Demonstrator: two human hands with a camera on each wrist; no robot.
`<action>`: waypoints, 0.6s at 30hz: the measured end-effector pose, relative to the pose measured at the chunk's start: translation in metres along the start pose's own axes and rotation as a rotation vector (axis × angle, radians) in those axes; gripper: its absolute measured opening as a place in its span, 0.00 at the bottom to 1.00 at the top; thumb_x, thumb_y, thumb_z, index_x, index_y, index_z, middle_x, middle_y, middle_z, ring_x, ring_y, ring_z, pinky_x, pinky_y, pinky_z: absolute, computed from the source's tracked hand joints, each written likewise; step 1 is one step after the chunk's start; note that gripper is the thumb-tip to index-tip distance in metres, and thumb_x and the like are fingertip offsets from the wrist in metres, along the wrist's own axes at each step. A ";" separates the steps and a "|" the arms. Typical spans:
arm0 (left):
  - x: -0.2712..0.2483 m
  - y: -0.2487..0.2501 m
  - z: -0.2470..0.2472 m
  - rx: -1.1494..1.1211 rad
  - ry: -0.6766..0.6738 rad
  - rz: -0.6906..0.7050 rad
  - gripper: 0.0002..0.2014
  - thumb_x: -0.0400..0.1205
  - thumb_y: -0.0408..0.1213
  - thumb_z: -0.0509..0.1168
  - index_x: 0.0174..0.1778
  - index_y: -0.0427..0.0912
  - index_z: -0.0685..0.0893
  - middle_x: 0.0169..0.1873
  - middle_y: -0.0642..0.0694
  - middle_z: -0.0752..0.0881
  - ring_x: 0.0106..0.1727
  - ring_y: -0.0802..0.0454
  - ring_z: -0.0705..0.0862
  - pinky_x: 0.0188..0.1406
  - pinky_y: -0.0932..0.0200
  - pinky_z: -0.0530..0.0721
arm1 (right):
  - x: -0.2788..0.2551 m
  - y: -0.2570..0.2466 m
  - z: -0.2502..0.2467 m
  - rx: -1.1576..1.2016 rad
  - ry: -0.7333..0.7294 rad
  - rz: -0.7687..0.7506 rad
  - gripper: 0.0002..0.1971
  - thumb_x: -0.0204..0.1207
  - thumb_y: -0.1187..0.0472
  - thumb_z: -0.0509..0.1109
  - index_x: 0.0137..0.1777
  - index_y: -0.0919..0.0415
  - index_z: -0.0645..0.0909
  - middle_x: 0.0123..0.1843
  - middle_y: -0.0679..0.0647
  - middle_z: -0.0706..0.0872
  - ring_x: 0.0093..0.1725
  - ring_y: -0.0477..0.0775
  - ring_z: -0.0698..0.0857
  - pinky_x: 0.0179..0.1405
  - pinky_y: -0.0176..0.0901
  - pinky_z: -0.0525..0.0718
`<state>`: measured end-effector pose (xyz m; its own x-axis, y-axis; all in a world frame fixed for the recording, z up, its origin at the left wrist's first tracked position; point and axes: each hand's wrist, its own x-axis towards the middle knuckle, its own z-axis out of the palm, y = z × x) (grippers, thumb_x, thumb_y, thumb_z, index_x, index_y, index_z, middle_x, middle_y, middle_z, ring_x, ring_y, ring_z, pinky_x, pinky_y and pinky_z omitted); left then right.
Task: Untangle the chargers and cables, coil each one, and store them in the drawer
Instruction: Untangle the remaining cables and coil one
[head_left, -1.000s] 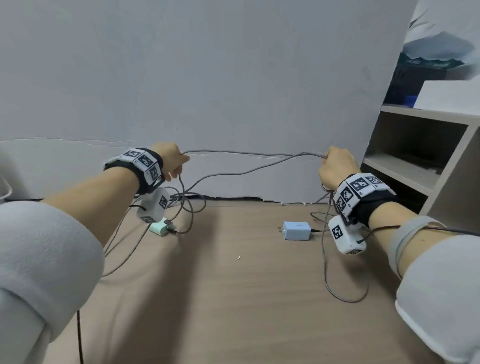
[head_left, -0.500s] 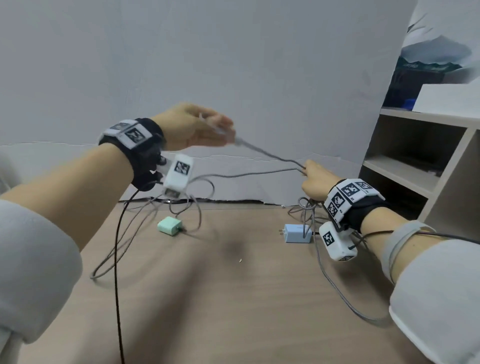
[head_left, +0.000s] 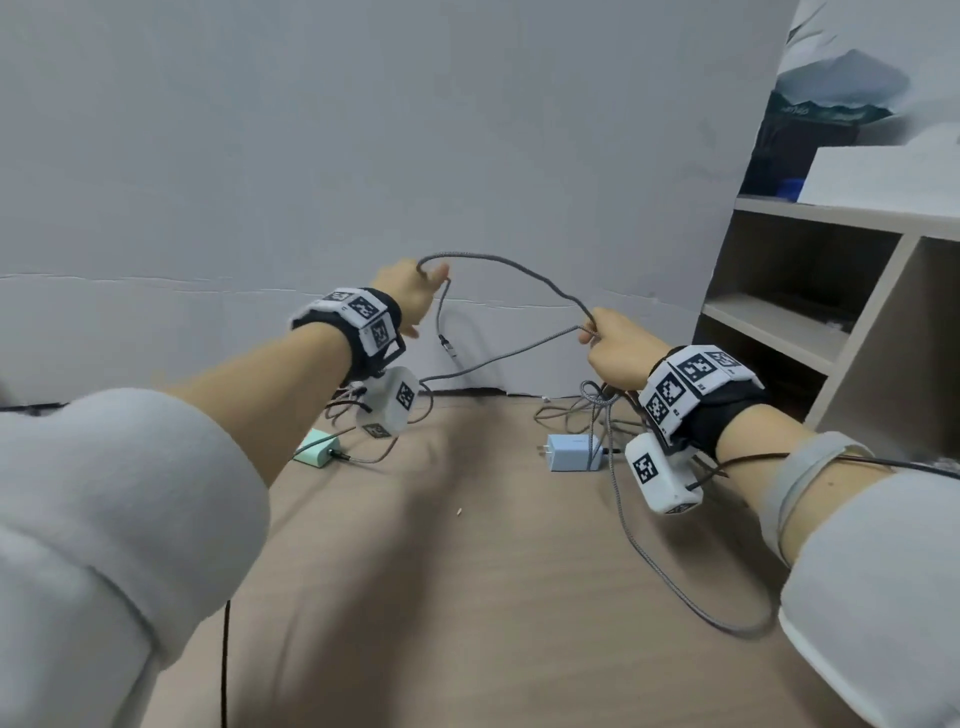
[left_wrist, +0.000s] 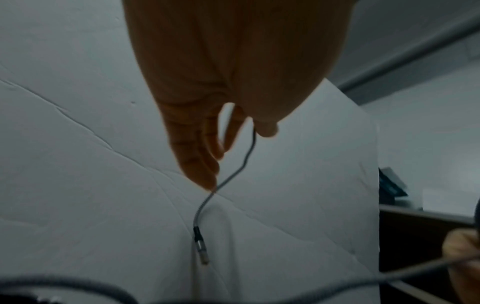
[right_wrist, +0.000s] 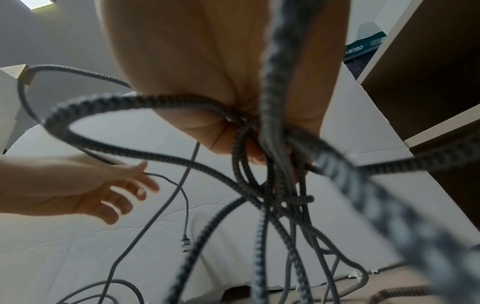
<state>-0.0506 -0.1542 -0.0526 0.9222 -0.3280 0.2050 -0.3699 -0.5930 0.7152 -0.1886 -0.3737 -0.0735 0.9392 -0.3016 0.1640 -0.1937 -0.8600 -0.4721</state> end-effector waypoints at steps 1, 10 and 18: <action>-0.003 0.002 0.008 0.087 -0.001 -0.067 0.28 0.91 0.57 0.48 0.53 0.36 0.84 0.39 0.39 0.84 0.40 0.37 0.86 0.51 0.45 0.90 | -0.002 0.001 0.000 0.000 -0.017 -0.003 0.12 0.81 0.75 0.52 0.56 0.60 0.72 0.49 0.53 0.78 0.49 0.58 0.76 0.46 0.43 0.72; -0.022 0.028 0.067 -0.146 -0.569 0.126 0.17 0.89 0.52 0.59 0.55 0.44 0.88 0.44 0.50 0.89 0.47 0.51 0.86 0.62 0.48 0.84 | 0.000 -0.004 -0.005 -0.010 -0.112 0.078 0.10 0.85 0.70 0.57 0.59 0.59 0.76 0.43 0.52 0.77 0.48 0.57 0.77 0.39 0.41 0.73; -0.051 0.051 0.008 -0.225 -0.808 0.218 0.18 0.90 0.45 0.62 0.40 0.37 0.85 0.23 0.51 0.62 0.23 0.55 0.58 0.21 0.62 0.57 | 0.003 -0.015 -0.011 0.012 -0.216 0.157 0.08 0.76 0.70 0.67 0.51 0.73 0.84 0.50 0.68 0.92 0.32 0.56 0.83 0.31 0.41 0.79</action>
<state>-0.1177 -0.1735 -0.0314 0.4386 -0.8901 -0.1238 -0.4194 -0.3246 0.8478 -0.1861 -0.3666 -0.0566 0.9368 -0.3352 -0.1007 -0.3401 -0.8043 -0.4873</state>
